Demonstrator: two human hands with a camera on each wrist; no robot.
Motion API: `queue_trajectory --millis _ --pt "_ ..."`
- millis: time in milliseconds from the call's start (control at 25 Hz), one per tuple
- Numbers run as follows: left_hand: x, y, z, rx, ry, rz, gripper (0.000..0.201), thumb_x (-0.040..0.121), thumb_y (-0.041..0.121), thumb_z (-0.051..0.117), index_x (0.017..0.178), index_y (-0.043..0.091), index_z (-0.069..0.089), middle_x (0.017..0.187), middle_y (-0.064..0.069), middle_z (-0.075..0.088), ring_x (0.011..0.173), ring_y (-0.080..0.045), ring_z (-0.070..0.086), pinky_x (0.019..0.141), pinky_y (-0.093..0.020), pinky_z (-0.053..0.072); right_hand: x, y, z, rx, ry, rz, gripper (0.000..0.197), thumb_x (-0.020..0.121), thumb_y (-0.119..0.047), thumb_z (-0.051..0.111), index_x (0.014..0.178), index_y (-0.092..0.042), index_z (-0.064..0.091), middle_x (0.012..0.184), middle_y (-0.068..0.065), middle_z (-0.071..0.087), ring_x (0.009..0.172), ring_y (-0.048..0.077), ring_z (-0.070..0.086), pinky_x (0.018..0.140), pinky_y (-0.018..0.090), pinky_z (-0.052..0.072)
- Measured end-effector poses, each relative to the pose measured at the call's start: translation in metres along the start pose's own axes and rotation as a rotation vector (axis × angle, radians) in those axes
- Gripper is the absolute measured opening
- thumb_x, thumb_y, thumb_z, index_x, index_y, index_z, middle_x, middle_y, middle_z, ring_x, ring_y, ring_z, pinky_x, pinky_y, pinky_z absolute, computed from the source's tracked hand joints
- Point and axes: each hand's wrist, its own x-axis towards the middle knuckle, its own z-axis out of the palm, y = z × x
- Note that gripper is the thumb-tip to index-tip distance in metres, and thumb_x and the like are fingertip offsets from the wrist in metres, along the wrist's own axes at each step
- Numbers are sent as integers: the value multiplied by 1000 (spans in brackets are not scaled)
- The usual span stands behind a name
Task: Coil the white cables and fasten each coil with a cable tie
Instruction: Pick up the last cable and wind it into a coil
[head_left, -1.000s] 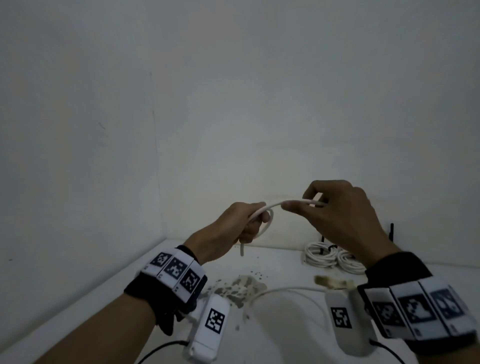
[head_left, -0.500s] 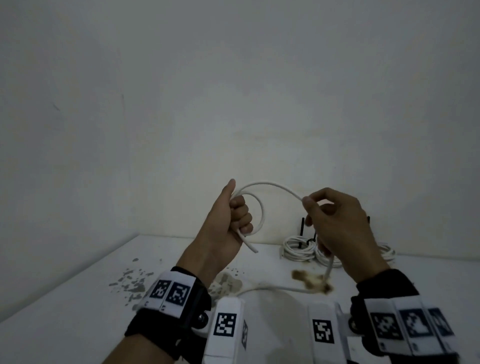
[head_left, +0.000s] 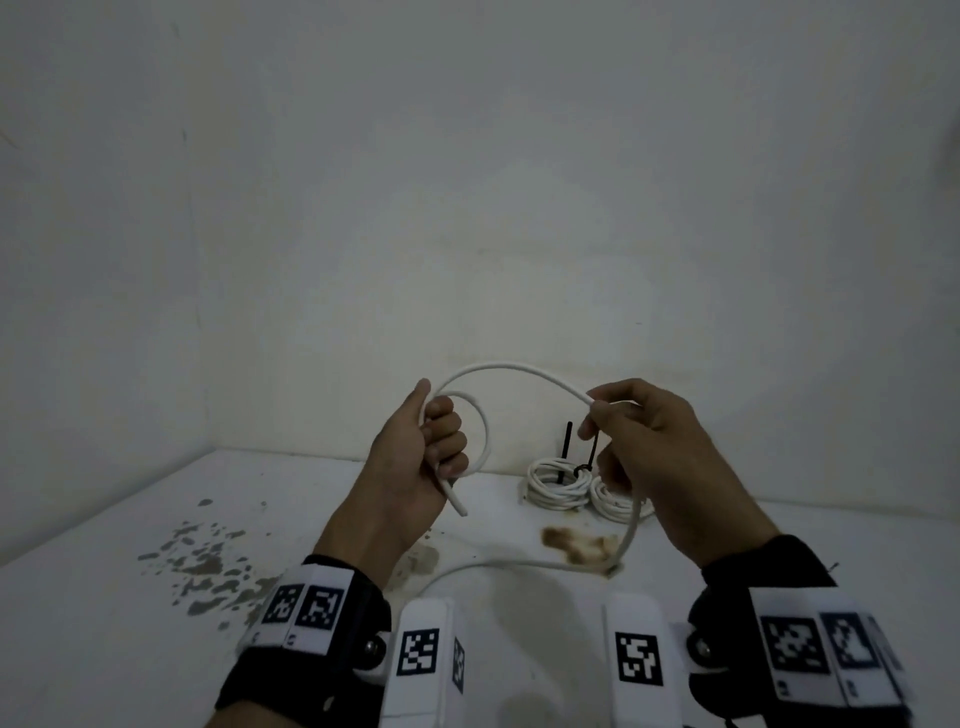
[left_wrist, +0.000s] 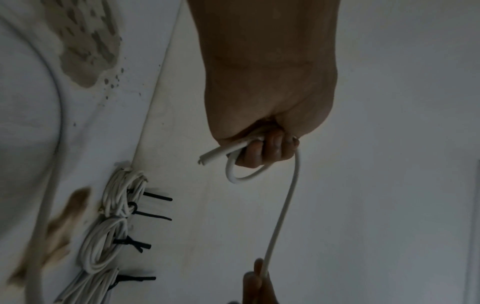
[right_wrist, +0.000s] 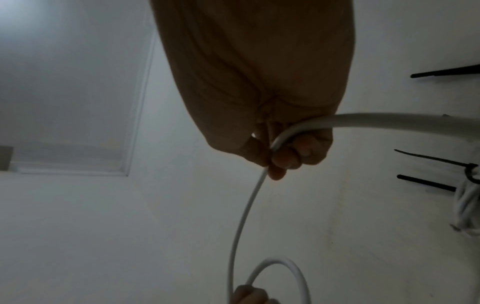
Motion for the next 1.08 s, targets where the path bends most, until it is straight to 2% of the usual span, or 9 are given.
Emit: queue_trajectory --millis 200,320,520,600,720,800,920,1000,1080 --pt "-12 13 -4 178 -249 -197 36 93 38 35 76 12 54 61 4 29 45 -11 29 46 -25 29 1 2 -3 -261 40 -121 14 98 -17 59 89 -16 70 71 4 72 36 2 44 40 19 35" --pt "-17 17 -6 434 -211 -230 42 98 46 33 81 12 52 64 3 32 44 -11 29 42 -23 27 0 -3 -17 -493 34 -204 16 95 -19 62 84 -25 71 68 -2 72 46 2 52 50 18 41" --pt "-23 9 9 719 -190 -173 52 94 68 34 75 22 49 62 7 35 46 -7 16 43 -20 11 3 -3 -15 -492 134 -256 13 93 -22 63 84 -25 72 76 -2 72 60 10 58 60 28 46" --pt "-25 7 14 728 -181 -107 51 94 66 35 73 21 49 58 6 27 49 -9 12 49 -25 9 4 1 -13 -445 269 -267 12 90 -33 67 83 -23 70 72 0 71 67 17 64 66 32 52" --pt "-22 7 16 489 -183 -80 45 99 47 41 65 20 49 47 9 19 43 -8 10 46 -25 6 5 12 -14 -505 415 -186 46 83 -62 65 72 -18 65 61 3 67 64 22 65 65 33 51" --pt "-16 8 15 277 -142 -74 43 98 39 43 59 23 41 41 10 18 37 -7 9 41 -24 5 8 22 -11 -435 333 -78 62 83 -71 58 71 -10 65 57 1 63 60 20 61 65 34 48" --pt "-9 11 9 28 -11 -7 46 98 34 42 53 25 34 36 9 17 27 -6 14 34 -20 8 8 31 -5 -148 -6 84 59 93 -63 47 87 -9 70 56 -3 58 57 14 54 65 30 43" --pt "-7 17 1 -93 45 52 49 98 31 41 49 24 33 35 8 17 25 -6 15 32 -19 10 7 36 -4 -212 -159 130 59 96 -62 41 90 -10 70 63 1 61 62 14 56 66 27 41" --pt "-7 21 -5 -153 83 96 50 98 29 40 49 24 32 35 8 17 26 -7 15 32 -20 11 6 43 -1 -409 -168 114 64 94 -67 41 88 -9 67 68 2 60 66 16 55 69 31 44"
